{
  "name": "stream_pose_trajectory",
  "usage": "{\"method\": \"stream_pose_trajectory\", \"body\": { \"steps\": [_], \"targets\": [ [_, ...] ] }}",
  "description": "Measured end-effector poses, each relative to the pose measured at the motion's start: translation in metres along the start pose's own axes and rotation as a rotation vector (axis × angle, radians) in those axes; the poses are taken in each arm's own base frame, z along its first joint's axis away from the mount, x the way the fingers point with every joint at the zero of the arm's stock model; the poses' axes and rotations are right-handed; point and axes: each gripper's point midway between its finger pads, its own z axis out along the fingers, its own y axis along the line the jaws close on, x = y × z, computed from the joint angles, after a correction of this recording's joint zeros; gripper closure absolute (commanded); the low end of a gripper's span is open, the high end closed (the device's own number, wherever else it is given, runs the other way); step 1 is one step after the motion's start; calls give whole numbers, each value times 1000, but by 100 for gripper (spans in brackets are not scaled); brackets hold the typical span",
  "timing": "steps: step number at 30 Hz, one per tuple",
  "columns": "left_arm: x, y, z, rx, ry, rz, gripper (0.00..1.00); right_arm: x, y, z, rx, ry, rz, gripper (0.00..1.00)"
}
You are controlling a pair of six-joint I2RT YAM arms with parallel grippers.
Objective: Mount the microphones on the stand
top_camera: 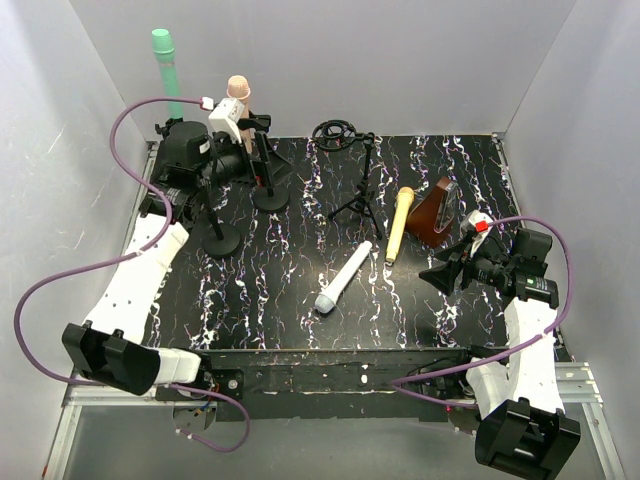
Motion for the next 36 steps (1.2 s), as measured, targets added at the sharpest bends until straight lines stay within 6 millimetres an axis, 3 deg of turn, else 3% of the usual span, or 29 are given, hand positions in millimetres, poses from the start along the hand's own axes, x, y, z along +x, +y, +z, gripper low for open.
{"method": "stream_pose_trajectory", "body": {
  "steps": [3,7,13,16,19,22,24,31,36],
  "targets": [
    [-5,8,-10,-75,-6,51,2,0,0,0,0,0,-1,22],
    [-7,21,-38,-204,-17,149,2,0,0,0,0,0,-3,22],
    [-30,37,-78,-387,-53,273,2,0,0,0,-2,-1,-2,22],
    [-48,58,-84,-471,-59,282,2,0,0,0,-4,-1,-1,22],
    [-57,97,-87,-559,-45,237,2,0,0,0,-3,-1,-1,22],
    [-49,133,-87,-629,-8,182,5,0,0,0,-3,-1,-1,22],
    [-42,147,-87,-650,12,156,9,0,0,0,-3,-1,-2,22],
    [-30,163,-85,-665,48,176,29,1,-1,1,-6,3,7,22],
    [-1,180,-77,-657,126,224,44,2,-2,1,-6,3,7,22]
  ]
}}
